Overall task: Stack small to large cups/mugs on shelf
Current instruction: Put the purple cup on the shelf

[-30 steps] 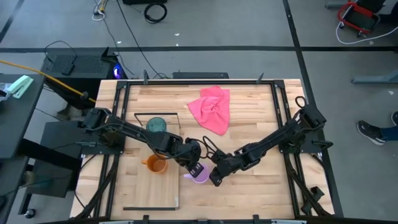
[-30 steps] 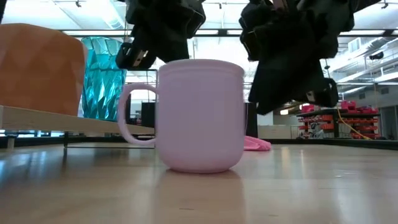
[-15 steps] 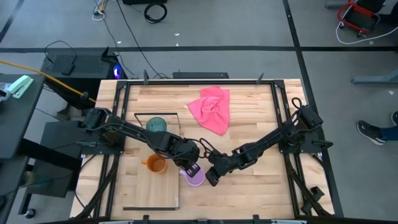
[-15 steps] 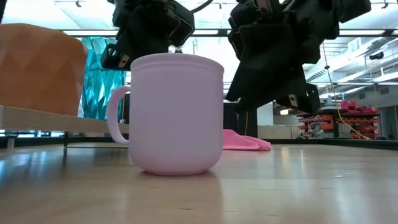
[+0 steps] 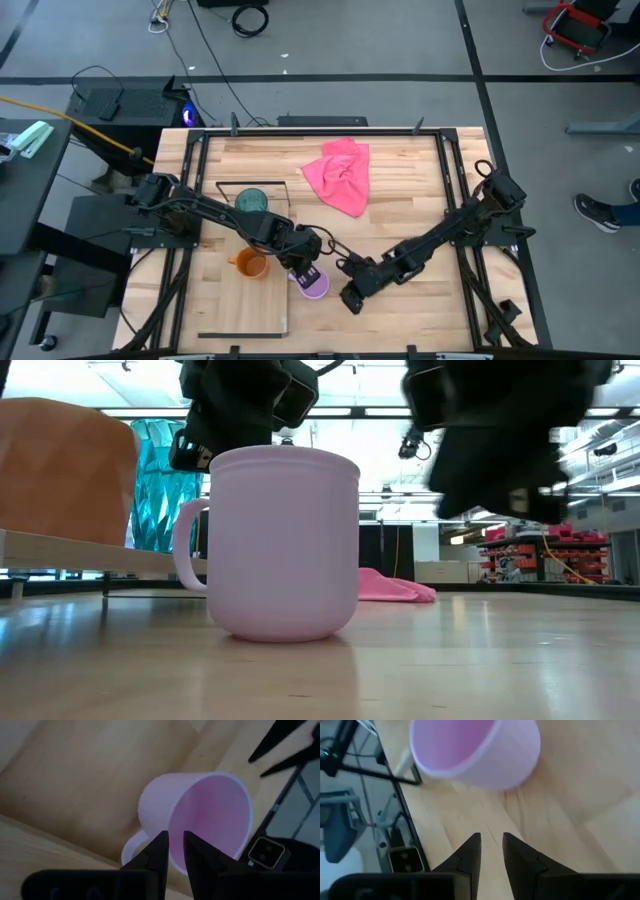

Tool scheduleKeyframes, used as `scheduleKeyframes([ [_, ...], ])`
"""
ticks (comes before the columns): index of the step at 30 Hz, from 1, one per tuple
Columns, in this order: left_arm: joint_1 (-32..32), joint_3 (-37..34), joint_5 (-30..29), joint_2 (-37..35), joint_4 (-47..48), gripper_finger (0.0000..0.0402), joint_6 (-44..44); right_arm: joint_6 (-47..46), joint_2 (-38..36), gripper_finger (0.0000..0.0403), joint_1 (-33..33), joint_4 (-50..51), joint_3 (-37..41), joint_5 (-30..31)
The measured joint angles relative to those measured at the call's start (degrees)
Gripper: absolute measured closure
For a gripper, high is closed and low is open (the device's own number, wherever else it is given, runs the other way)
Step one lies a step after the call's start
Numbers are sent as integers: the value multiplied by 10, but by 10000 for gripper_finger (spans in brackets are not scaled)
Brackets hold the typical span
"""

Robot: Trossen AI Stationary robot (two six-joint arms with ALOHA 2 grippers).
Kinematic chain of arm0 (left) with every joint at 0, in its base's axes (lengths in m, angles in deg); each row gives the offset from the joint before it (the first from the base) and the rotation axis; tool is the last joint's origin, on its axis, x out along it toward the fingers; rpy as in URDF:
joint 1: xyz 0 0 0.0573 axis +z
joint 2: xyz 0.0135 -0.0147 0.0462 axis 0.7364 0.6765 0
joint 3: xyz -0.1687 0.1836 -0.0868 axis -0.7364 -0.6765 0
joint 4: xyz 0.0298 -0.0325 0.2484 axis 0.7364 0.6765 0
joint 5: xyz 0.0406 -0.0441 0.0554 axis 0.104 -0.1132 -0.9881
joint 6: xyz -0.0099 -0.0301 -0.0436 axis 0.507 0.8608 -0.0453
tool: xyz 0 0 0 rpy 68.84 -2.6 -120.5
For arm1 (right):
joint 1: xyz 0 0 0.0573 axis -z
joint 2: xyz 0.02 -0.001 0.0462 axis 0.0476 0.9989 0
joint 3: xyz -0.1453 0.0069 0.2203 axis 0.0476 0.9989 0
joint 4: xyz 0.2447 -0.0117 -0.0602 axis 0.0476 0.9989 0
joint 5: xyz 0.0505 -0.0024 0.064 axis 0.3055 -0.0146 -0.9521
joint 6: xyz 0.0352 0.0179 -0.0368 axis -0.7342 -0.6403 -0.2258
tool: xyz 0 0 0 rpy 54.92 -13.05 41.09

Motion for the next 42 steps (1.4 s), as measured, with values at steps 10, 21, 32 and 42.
scheduleKeyframes([
  [10, 11, 0, 3, 0, 2, 317, -38, -41, 0, 315, -19, 2, 0, 27],
  [21, 19, 0, 30, 0, -6, 315, -52, -27, 0, 315, -19, -39, 0, 49],
  [32, 22, 0, 56, -2, -45, 311, -49, 65, 0, 315, -19, -101, 0, 17],
  [42, 29, 1, 57, -37, -48, 308, -48, 200, 9, 325, -8, -89, 0, 57],
])
